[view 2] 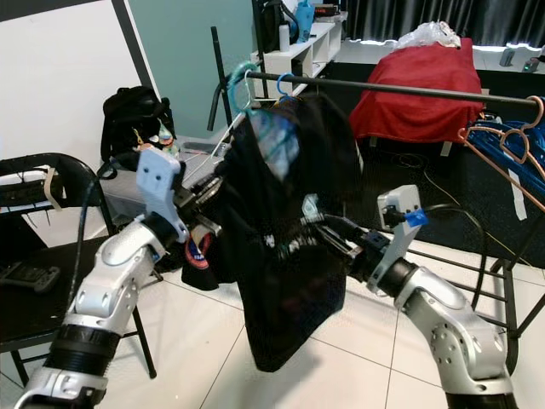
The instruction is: Hang hanger
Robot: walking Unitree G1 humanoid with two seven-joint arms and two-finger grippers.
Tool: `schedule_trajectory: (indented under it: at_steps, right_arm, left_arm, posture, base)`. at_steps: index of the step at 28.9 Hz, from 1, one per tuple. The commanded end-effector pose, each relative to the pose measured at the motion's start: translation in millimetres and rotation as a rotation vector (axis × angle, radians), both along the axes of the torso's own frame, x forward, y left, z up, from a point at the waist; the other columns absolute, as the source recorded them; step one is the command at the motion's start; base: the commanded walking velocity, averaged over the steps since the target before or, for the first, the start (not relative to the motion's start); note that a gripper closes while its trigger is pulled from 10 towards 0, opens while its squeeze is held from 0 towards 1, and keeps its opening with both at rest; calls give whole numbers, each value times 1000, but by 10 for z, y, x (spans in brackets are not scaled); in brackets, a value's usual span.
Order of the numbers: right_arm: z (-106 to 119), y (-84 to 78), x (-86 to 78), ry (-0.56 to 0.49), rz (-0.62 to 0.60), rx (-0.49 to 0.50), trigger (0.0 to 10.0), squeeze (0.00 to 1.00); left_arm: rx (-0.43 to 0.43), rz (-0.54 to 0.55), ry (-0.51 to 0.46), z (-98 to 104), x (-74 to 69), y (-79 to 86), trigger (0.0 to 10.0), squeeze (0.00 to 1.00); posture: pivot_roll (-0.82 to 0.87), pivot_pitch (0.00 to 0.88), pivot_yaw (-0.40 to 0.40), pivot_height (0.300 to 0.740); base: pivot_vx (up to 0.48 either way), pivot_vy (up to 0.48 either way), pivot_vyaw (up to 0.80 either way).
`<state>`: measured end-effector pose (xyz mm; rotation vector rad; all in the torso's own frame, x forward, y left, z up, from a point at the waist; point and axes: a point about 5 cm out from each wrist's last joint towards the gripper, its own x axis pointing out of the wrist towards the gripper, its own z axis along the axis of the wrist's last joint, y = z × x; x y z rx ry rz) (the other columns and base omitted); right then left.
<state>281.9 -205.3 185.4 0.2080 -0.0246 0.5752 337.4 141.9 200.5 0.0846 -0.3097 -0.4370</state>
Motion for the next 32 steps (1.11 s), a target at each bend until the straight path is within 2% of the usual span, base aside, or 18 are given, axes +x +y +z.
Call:
schedule_trajectory:
  at_steps: [1, 2, 3, 4, 6, 7, 9, 10, 12, 13, 14, 16, 19, 20, 25, 29, 32]
  right_arm:
    - [-73, -143, 47, 18, -117, 16, 10000, 1000]
    - [-118, -227, 60, 36, -178, 54, 10000, 973]
    - [-118, -227, 60, 36, -178, 54, 10000, 973]
    - [-171, -283, 54, 54, -218, 87, 10000, 780]
    - [-202, -308, 43, 64, -236, 105, 10000, 780]
    - [-237, -320, 31, 74, -254, 111, 10000, 298]
    - [-237, -320, 31, 74, -254, 111, 10000, 298]
    - [-313, -363, 32, 100, -306, 111, 10000, 0]
    - [-313, -363, 32, 100, -306, 111, 10000, 0]
    - [-415, -406, 37, 144, -359, 112, 10000, 0]
    - [-415, -406, 37, 144, -359, 112, 10000, 0]
    - [-715, -457, 18, 251, -472, 139, 10000, 0]
    - [-747, -480, 22, 257, -497, 151, 10000, 0]
    - [-751, -500, 33, 253, -506, 145, 10000, 0]
    - [-758, -469, 47, 249, -494, 124, 10000, 0]
    - [-752, -467, 52, 237, -495, 128, 10000, 0]
    - [-734, -459, 66, 211, -501, 135, 10000, 0]
  left_arm:
    - [27, 36, 3, -48, -1, 64, 10000, 0]
    - [55, 39, 23, -115, -14, 72, 10000, 0]
    - [55, 39, 23, -115, -14, 72, 10000, 0]
    - [75, 43, 54, -201, -33, 86, 10000, 0]
    - [83, 47, 75, -256, -48, 93, 10000, 0]
    - [100, 53, 102, -326, -67, 102, 10000, 0]
    - [100, 53, 102, -326, -67, 102, 10000, 0]
    - [118, 40, 134, -421, -111, 70, 10000, 0]
    - [118, 40, 134, -421, -111, 70, 10000, 0]
    - [122, 17, 159, -495, -162, 8, 10000, 0]
    - [122, 17, 159, -495, -162, 8, 10000, 0]
    - [79, -53, 197, -613, -282, -224, 10000, 0]
    - [54, -70, 203, -635, -311, -310, 10000, 0]
    - [20, -72, 212, -661, -320, -402, 10000, 0]
    - [3, -49, 217, -651, -261, -501, 10000, 0]
    - [-3, -39, 213, -630, -234, -519, 10000, 0]
    - [-14, -1, 213, -567, -155, -539, 10000, 0]
  posture:
    - [-122, 0, 39, 740]
    - [-121, 0, 39, 740]
    - [-121, 0, 39, 740]
    - [-121, 0, 39, 740]
    - [-119, 0, 39, 740]
    - [-118, 0, 39, 740]
    - [-118, 0, 39, 740]
    - [-118, 0, 38, 740]
    - [-118, 0, 38, 740]
    - [-117, 0, 35, 740]
    - [-117, 0, 35, 740]
    - [-115, 0, 33, 740]
    - [-121, 0, 38, 740]
    - [-132, 0, 40, 740]
    - [-144, 0, 42, 740]
    - [-146, 0, 51, 740]
    - [-142, 0, 50, 740]
  base:
    - [0, 0, 0]
    - [0, 0, 0]
    - [0, 0, 0]
    - [0, 0, 0]
    - [0, 0, 0]
    - [0, 0, 0]
    - [0, 0, 0]
    - [0, 0, 0]
    - [0, 0, 0]
    - [0, 0, -769]
    - [0, 0, -769]
    - [0, 0, -775]
    - [0, 0, -783]
    - [0, 0, -800]
    - [0, 0, -800]
    - [0, 0, -800]
    - [207, 0, 0]
